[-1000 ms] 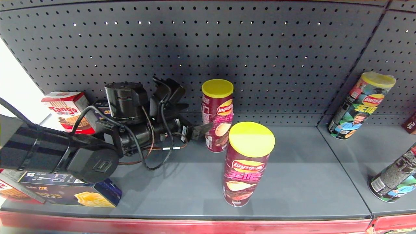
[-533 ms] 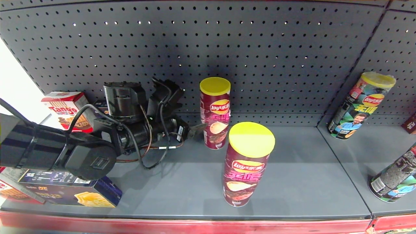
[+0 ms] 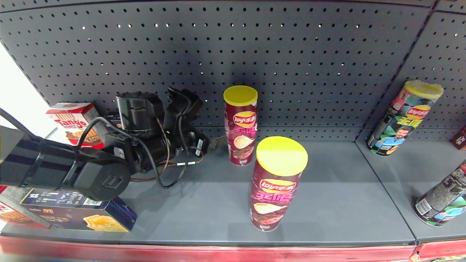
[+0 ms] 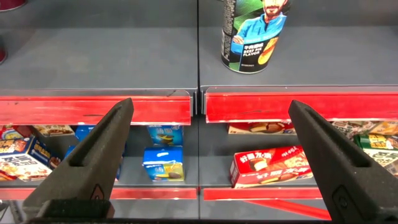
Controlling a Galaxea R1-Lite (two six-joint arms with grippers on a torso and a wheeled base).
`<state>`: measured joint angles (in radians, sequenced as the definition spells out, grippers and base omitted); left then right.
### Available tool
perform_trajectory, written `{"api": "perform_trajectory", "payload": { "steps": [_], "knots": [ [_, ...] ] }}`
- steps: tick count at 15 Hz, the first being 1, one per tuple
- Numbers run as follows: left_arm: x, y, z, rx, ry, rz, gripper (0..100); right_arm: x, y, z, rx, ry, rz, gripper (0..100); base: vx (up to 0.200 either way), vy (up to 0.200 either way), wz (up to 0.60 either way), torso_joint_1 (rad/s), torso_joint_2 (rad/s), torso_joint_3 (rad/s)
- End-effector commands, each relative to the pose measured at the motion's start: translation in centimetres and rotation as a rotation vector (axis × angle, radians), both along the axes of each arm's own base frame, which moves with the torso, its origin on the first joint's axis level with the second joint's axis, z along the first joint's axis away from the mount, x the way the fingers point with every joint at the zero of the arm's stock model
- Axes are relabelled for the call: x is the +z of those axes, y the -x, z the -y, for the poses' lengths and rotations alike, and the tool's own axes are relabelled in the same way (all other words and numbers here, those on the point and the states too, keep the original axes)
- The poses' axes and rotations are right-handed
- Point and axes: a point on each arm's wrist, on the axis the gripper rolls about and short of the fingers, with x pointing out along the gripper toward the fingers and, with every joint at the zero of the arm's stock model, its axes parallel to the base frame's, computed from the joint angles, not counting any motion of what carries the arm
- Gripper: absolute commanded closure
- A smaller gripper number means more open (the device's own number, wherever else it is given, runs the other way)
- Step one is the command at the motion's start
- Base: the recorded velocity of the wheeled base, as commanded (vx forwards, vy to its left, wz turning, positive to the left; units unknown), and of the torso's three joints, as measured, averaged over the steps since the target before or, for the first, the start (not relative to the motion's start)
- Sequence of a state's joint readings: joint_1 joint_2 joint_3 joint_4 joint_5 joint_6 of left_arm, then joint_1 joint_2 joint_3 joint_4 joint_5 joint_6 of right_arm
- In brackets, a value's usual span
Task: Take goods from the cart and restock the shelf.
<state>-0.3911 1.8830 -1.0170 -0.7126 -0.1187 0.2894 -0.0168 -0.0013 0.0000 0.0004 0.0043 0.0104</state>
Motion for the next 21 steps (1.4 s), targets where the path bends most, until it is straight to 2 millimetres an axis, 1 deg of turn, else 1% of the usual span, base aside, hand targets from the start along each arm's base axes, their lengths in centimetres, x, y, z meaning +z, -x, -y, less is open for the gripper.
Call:
{"api": "perform_trajectory", "payload": {
  "steps": [1, 4, 5, 7, 11, 13, 16, 19, 21],
  "knots": [
    [0.1, 0.0, -0.2, 0.025, -0.011, 0.011, 0, 0.0, 0.0, 0.0, 0.0, 0.0, -0.001, 0, 0.0, 0.0, 0.0, 0.0, 0.0, 0.0],
    [-0.2, -0.3, -0.7, 0.075, -0.09, 0.043, 0, 0.0, 0.0, 0.0, 0.0, 0.0, -0.001, 0, 0.0, 0.0, 0.0, 0.0, 0.0, 0.0],
    [-0.2, -0.4, -0.7, 0.077, -0.093, 0.044, 0, 0.0, 0.0, 0.0, 0.0, 0.0, -0.001, 0, 0.0, 0.0, 0.0, 0.0, 0.0, 0.0],
    [-0.7, -1.0, -0.2, 0.083, -0.099, 0.041, 0, 0.0, 0.0, 0.0, 0.0, 0.0, -0.001, 0, 0.0, 0.0, 0.0, 0.0, 0.0, 0.0],
    [-1.8, -1.2, 0.9, 0.064, -0.111, 0.017, 0, 0.0, 0.0, 0.0, 0.0, 0.0, -0.001, 0, 0.0, 0.0, 0.0, 0.0, 0.0, 0.0],
    [-1.9, -1.3, 1.5, 0.053, -0.108, 0.018, 0, 0.0, 0.0, 0.0, 0.0, 0.0, -0.001, 0, 0.0, 0.0, 0.0, 0.0, 0.0, 0.0],
    [-1.5, -2.0, 2.7, 0.034, -0.097, 0.045, 0, 0.0, 0.0, 0.0, 0.0, 0.0, -0.001, 0, 0.0, 0.0, 0.0, 0.0, 0.0, 0.0],
    [-1.4, -2.3, 3.0, 0.031, -0.094, 0.052, 0, 0.0, 0.0, 0.0, 0.0, 0.0, -0.001, 0, 0.0, 0.0, 0.0, 0.0, 0.0, 0.0],
    [-1.8, -2.3, 3.2, 0.026, -0.097, 0.044, 0, 0.0, 0.0, 0.0, 0.0, 0.0, -0.001, 0, 0.0, 0.0, 0.0, 0.0, 0.0, 0.0]
  ]
}}
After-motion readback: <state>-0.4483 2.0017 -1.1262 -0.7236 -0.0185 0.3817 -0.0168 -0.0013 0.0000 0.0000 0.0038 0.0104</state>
